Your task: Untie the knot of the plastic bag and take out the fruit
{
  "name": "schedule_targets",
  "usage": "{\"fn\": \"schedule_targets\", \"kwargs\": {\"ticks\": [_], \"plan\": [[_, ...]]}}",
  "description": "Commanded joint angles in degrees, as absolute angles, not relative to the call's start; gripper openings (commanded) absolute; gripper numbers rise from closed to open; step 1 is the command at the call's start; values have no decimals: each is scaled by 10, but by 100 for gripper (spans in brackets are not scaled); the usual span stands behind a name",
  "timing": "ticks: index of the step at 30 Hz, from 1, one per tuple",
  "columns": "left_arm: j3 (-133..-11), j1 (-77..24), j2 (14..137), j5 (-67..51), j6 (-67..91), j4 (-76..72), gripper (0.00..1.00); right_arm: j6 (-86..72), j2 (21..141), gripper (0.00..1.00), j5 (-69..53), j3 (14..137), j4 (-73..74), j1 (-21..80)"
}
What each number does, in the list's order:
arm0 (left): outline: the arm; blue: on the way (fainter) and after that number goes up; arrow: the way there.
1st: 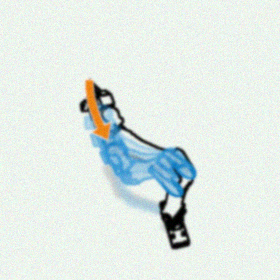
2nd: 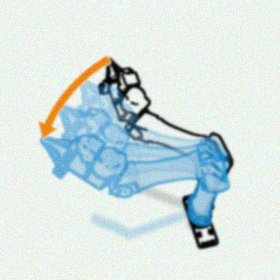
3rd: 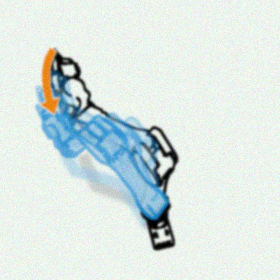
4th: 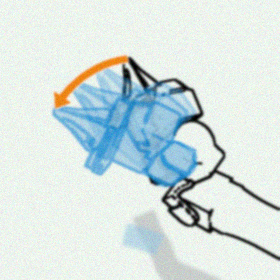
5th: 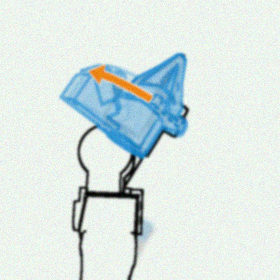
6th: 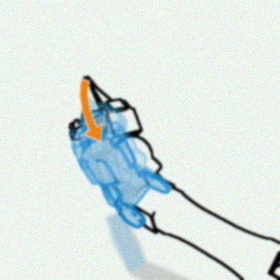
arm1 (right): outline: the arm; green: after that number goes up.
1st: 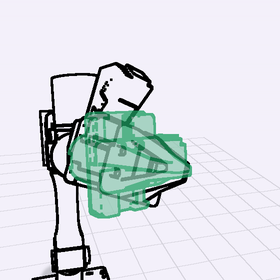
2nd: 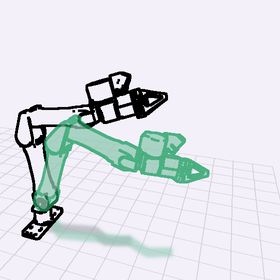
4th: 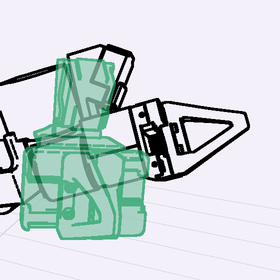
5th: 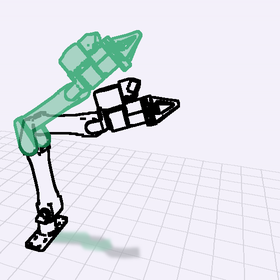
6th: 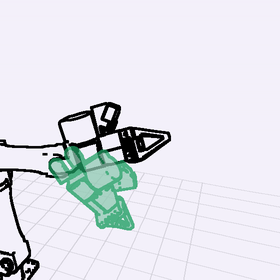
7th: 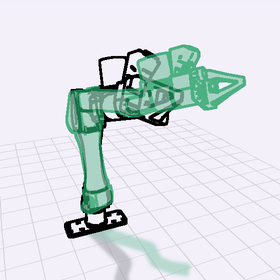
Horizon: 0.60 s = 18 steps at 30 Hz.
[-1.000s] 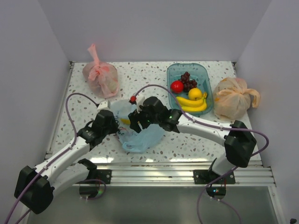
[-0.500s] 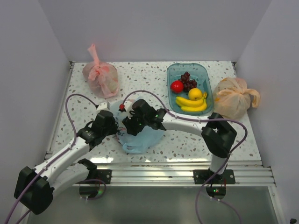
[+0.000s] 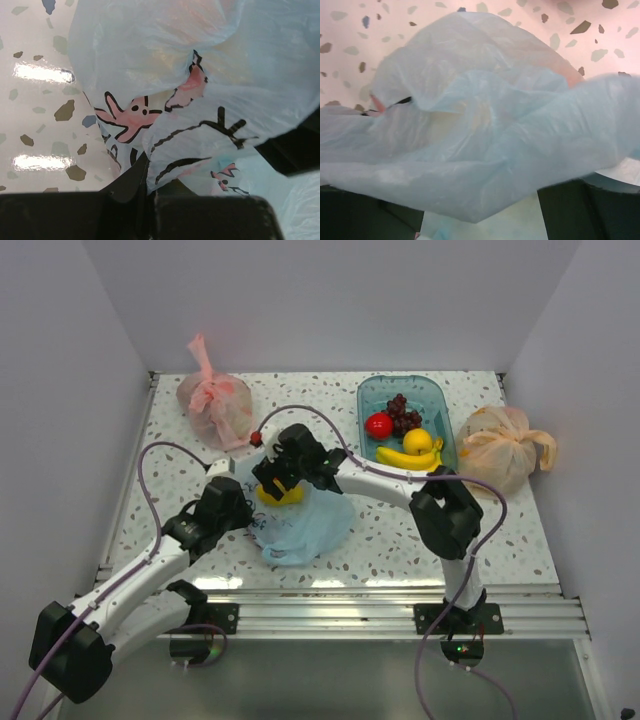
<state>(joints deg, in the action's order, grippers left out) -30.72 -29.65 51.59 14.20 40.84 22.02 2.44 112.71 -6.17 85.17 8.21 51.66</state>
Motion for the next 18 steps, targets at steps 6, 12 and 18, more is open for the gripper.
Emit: {"fn": "schedule_targets", "kwargs": {"ticks": [6, 12, 18], "plan": [[-308, -295, 515, 137, 393, 219, 5, 79, 1190, 83, -127, 890, 119, 505], [-311, -295, 521, 143, 394, 221, 5, 92, 1213, 84, -155, 900, 144, 505], [-319, -294, 525, 157, 391, 228, 5, 85, 1202, 68, -152, 881, 142, 504]]}}
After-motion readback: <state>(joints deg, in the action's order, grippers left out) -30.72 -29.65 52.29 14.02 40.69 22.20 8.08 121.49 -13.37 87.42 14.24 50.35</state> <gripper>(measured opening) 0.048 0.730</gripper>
